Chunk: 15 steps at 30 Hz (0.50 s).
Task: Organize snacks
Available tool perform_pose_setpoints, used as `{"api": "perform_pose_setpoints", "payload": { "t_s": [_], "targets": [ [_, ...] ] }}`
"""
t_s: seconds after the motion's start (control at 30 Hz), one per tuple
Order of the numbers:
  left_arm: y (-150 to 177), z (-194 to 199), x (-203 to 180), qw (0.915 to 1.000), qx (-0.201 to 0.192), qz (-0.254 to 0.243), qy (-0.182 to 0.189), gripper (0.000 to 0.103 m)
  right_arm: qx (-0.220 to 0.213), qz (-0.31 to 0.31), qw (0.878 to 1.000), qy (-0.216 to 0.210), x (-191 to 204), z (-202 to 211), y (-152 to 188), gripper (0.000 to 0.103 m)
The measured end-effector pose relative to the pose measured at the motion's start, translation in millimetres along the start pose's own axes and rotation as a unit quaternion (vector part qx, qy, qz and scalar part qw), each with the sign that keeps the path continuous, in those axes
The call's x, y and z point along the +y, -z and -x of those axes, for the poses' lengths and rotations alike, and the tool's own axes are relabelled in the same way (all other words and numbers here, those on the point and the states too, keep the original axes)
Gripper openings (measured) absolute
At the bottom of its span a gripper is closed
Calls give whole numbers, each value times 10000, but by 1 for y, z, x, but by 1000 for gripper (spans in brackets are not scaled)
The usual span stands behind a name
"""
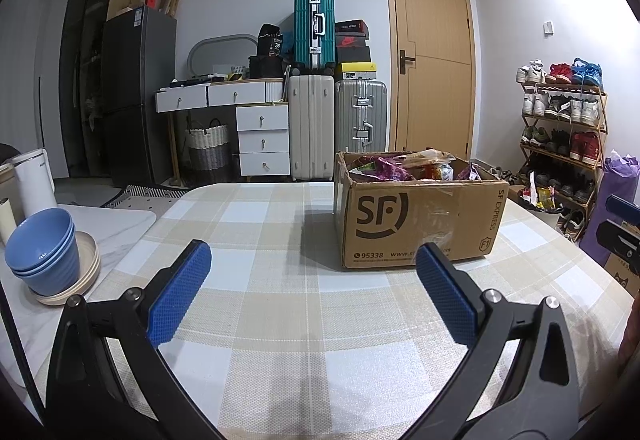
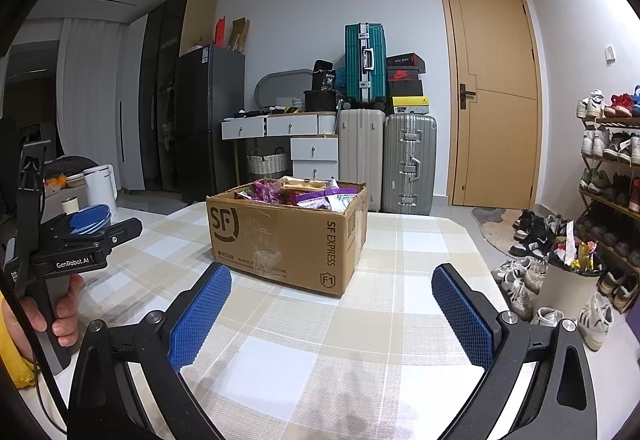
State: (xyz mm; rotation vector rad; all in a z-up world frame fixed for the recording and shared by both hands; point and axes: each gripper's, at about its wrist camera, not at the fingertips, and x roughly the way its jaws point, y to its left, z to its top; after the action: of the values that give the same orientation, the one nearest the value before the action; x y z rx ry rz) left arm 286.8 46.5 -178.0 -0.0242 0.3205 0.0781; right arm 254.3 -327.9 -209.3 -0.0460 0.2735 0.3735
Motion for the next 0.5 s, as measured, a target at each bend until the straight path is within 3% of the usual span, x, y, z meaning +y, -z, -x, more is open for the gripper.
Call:
{"api": "perform_pose_setpoints", "payload": {
  "t_s": [0.5],
  "targets": [
    [2, 7, 7, 9997, 128, 177, -111, 102, -79, 0, 10000, -18, -1, 0, 1, 102]
  ]
}}
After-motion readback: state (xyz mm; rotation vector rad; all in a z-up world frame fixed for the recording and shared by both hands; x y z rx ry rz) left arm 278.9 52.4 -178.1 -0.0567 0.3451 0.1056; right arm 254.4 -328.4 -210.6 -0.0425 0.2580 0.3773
